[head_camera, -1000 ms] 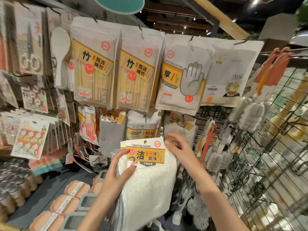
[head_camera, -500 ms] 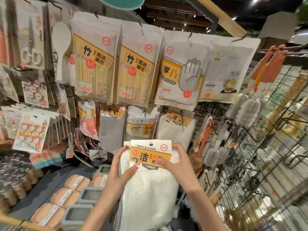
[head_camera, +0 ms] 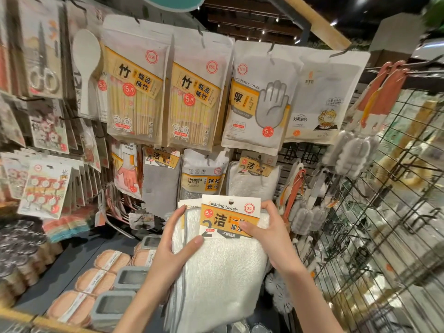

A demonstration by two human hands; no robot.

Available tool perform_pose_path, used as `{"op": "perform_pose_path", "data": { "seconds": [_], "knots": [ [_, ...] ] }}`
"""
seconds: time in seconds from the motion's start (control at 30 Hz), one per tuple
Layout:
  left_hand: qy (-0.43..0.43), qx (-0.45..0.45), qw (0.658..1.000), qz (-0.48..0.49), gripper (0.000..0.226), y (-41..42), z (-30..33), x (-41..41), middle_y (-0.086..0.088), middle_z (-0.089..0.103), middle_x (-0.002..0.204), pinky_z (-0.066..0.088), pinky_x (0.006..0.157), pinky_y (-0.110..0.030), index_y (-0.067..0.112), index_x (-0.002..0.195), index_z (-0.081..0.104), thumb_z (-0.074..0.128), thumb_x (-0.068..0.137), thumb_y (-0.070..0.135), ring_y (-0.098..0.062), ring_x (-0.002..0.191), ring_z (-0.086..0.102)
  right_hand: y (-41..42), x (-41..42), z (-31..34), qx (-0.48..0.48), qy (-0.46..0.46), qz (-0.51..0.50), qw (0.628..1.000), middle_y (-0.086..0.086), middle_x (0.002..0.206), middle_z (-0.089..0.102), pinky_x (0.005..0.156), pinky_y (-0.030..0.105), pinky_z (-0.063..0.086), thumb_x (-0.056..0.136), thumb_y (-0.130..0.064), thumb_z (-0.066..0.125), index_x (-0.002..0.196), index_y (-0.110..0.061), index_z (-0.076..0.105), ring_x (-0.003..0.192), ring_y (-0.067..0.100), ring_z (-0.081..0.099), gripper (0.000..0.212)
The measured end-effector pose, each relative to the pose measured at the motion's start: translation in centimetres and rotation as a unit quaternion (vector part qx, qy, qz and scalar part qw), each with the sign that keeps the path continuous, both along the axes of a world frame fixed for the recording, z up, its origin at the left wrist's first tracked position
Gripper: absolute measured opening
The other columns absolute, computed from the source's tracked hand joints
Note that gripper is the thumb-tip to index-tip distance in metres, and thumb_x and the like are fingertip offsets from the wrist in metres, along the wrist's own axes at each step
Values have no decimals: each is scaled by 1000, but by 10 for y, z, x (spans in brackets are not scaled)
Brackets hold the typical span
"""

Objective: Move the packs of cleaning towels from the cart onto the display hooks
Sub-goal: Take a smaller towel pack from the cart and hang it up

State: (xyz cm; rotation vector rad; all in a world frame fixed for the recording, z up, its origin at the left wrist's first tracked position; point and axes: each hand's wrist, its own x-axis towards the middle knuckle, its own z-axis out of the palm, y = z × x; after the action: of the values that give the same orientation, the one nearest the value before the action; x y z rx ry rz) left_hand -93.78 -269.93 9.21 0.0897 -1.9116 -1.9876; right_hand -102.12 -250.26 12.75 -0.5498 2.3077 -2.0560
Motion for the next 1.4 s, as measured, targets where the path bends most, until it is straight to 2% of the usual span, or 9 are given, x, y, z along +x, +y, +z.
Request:
{"op": "perform_pose_path", "data": {
  "seconds": [0.13,0.33,0.5,0.63,0.73,0.93,1.03,1.23,1.4],
  "knots": [
    [-7,4,1000,-7,62,1,0,2,61,38,109,33,81,-11,56,124,42,69,72,35,38,99,35,3,-2,-1,-4,0,-2,1000,-7,96,72,73,21,54,79,-4,73,95,-19,51,91,11,70,31],
    [-14,-6,1000,-17,51,0,0,2,58,33,119,29,93,-20,53,129,41,56,82,41,39,106,28,8,-5,-3,-15,-4,11,1000,-5,101,71,86,36,55,80,-6,71,92,-33,54,97,17,68,34],
    [-2,-3,1000,-13,46,-1,1,0,42,37,130,32,96,-18,47,130,42,50,85,39,33,113,31,11,-7,-2,-31,-11,11,999,-4,104,70,87,37,53,81,-5,71,94,-34,54,101,18,67,36],
    [1,6,1000,-12,44,0,2,-1,55,41,116,36,78,1,49,126,44,54,87,33,36,105,35,13,-9,-1,-39,-16,13,999,-4,107,69,93,41,51,80,-6,71,97,-35,55,104,19,65,38],
    [1,11,1000,-3,44,1,1,-3,56,42,111,36,80,-7,50,124,45,56,91,24,35,103,37,12,-11,2,-31,-2,-2,1000,-8,109,68,95,42,50,79,-9,73,100,-38,55,105,16,65,41],
    [10,3,1000,17,46,-2,4,-6,54,44,113,35,84,-7,46,125,45,55,93,15,33,106,38,7,-14,3,-10,36,-38,999,-27,105,64,84,22,53,78,-12,75,103,-47,53,100,0,63,48],
    [12,4,999,33,47,-4,5,-8,50,43,114,34,84,-6,47,123,46,55,94,12,34,103,38,5,-17,4,6,51,-64,997,-35,101,60,83,18,48,77,-11,75,107,-43,50,97,-11,58,51],
    [18,6,999,34,47,-10,3,-10,52,51,105,37,73,5,45,124,46,54,94,10,29,100,47,6,-24,5,-6,77,-103,992,-32,109,46,68,-4,40,74,-2,76,122,-30,45,92,-33,42,64],
    [11,12,999,37,47,-14,1,-14,50,52,108,37,74,2,51,122,46,56,94,15,28,101,46,5,-35,4,-6,72,-135,988,-30,111,44,69,-3,39,73,-2,77,119,-33,45,94,-33,38,64]
  ]
}}
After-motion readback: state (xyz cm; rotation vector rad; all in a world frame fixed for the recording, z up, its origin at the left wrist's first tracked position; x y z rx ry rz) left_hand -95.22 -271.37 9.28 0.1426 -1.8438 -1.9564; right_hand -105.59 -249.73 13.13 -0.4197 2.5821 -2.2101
